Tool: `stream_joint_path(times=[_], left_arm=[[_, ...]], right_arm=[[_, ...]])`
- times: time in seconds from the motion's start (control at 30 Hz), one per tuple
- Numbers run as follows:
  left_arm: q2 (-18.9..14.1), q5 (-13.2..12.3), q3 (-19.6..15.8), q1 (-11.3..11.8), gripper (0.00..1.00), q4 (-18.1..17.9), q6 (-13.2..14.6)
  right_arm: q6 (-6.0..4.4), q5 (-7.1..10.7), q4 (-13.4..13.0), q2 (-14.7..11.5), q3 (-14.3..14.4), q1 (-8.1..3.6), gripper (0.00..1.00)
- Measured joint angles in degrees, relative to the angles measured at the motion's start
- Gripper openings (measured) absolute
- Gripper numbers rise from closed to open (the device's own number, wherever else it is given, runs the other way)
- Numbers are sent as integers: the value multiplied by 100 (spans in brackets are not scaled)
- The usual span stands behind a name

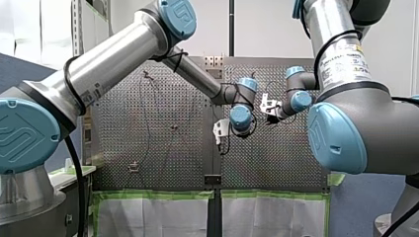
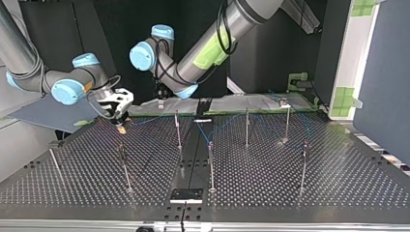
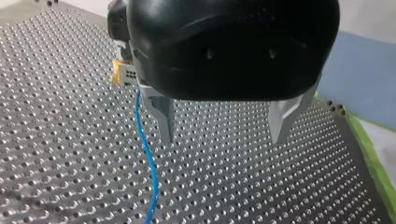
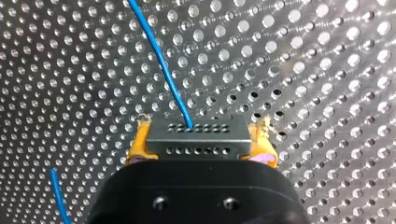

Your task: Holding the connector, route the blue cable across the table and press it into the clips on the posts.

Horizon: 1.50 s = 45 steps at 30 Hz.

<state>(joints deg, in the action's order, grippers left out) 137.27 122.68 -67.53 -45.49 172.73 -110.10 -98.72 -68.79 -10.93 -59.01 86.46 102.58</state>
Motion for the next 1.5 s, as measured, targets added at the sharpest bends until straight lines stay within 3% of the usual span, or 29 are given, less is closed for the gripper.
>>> stream_joint_path(times=[0.2,0.5,0.77,1.33,1.4,1.43,1.47,1.5], left_arm=[[228,97,303,24,100,-111,-2],[258,286,766,-18,100,-187,-30],[370,134,927,78,100,-417,-37],[1172,245,1705,95,100,132,-25],[1223,305,1812,73,69,135,-2],[1237,325,1859,64,69,130,9],[1245,341,1906,57,45,123,21],[1252,360,1963,49,30,111,34]], right_arm=[[-3,13,10,2,6,23,0],[-16,14,11,4,6,8,0],[-3,14,11,2,3,16,0],[18,15,13,-2,0,-23,0],[18,18,15,-2,0,-23,0],[18,19,16,-2,0,-23,0],[18,20,17,-2,1,-24,0],[18,21,18,-2,0,-23,0]])
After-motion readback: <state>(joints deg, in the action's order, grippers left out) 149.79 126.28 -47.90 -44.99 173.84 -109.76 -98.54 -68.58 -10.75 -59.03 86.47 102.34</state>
